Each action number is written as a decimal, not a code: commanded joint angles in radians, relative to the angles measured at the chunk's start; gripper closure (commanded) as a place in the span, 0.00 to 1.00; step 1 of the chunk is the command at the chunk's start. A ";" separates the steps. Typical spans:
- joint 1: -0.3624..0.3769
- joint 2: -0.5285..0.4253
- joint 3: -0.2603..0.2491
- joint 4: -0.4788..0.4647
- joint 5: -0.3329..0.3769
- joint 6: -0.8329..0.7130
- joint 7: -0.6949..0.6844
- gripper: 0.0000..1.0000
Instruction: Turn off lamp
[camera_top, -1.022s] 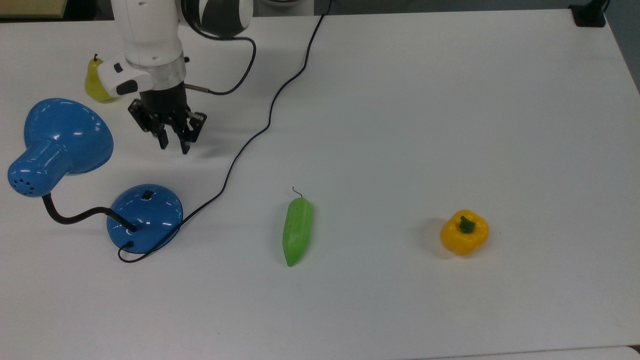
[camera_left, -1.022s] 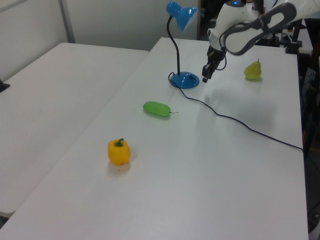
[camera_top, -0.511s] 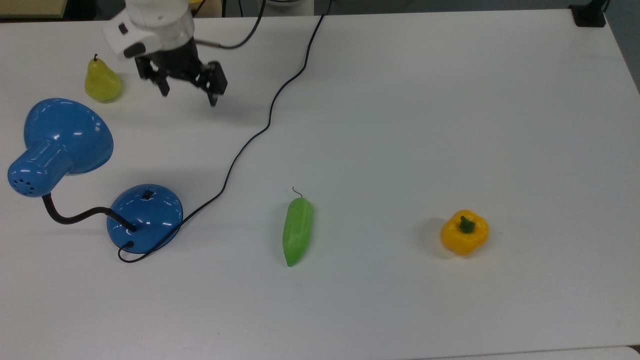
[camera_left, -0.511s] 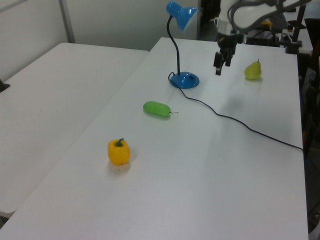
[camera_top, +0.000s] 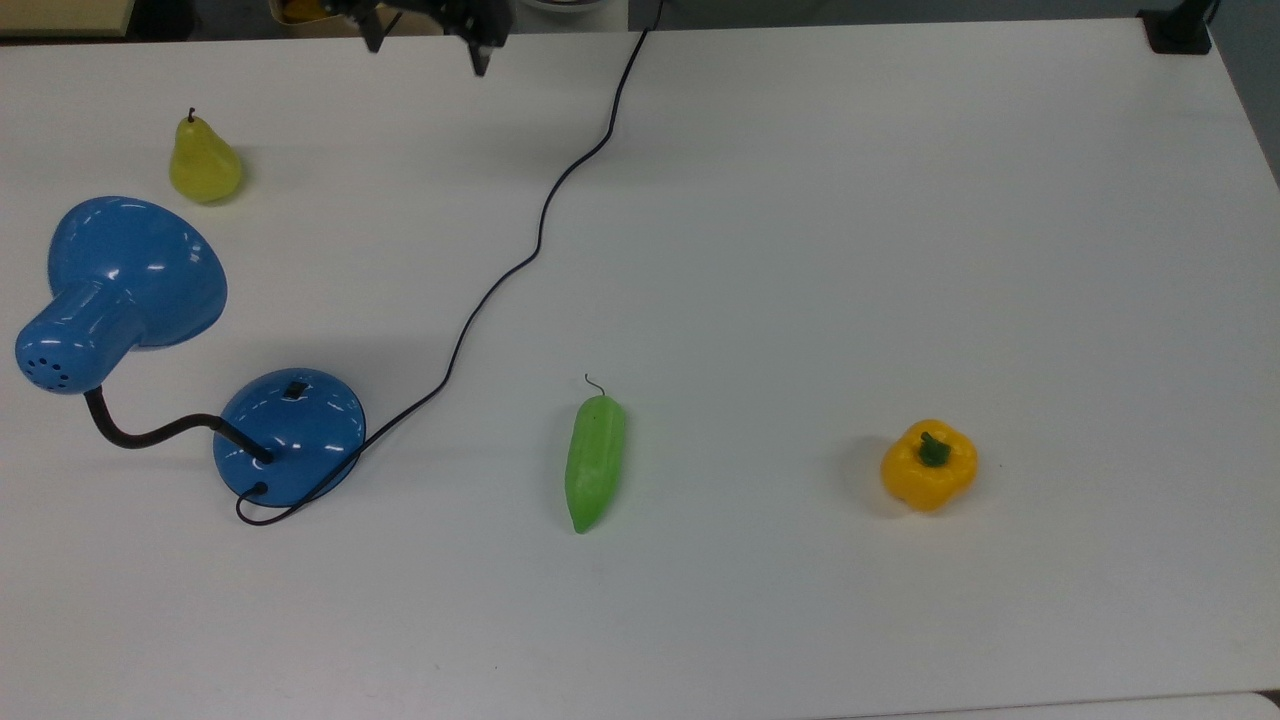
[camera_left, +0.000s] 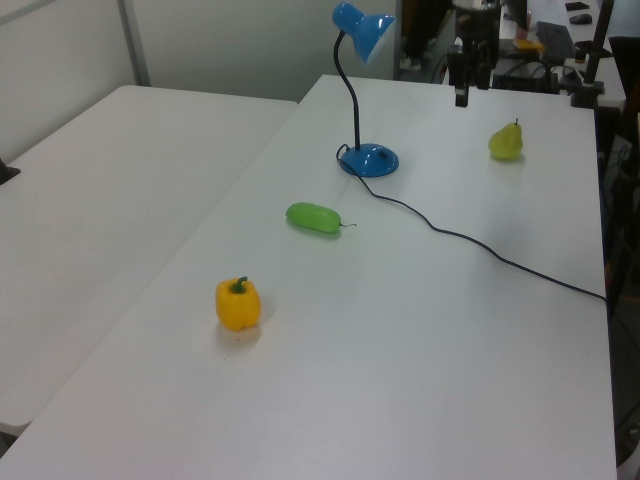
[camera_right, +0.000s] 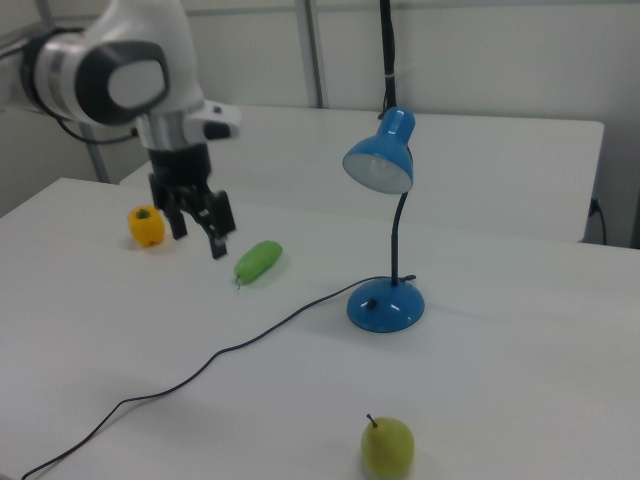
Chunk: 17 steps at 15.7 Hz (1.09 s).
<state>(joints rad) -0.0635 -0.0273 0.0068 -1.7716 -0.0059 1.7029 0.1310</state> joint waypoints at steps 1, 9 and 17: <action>0.005 0.004 0.096 0.069 -0.005 -0.043 0.077 0.00; 0.062 0.014 0.154 0.095 0.004 -0.020 -0.031 0.00; 0.171 0.010 -0.008 0.057 0.012 0.121 -0.243 0.00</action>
<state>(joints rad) 0.0614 -0.0043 0.0601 -1.6907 0.0003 1.7870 -0.0341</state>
